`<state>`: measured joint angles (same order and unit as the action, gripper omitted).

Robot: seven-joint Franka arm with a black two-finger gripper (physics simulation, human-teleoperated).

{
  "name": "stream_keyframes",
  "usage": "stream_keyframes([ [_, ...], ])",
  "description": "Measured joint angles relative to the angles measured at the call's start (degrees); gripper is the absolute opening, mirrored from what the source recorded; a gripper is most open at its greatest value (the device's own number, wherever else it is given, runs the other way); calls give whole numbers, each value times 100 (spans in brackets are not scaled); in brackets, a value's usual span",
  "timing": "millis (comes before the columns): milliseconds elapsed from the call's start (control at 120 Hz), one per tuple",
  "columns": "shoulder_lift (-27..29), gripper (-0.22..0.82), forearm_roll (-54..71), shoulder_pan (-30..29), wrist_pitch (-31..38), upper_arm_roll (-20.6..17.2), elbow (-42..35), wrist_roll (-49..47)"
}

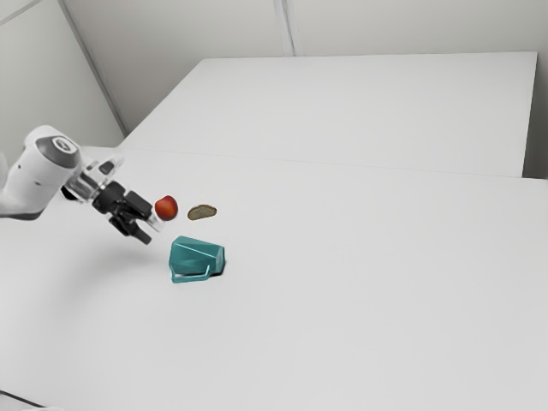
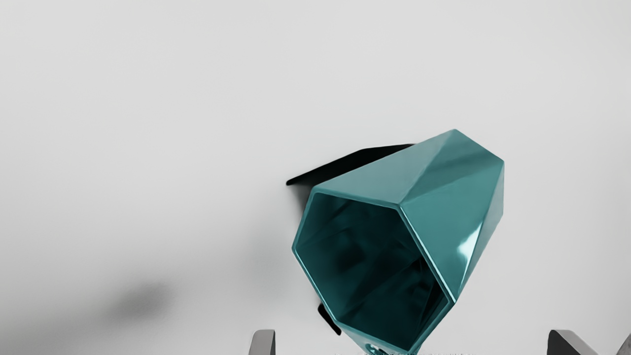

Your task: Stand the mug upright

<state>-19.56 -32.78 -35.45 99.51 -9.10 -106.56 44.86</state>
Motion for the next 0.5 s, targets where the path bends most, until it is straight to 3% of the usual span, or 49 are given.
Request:
stream_keyframes([
  [500, -394, 60, -764, 58, -645, -223, -178, 628],
])
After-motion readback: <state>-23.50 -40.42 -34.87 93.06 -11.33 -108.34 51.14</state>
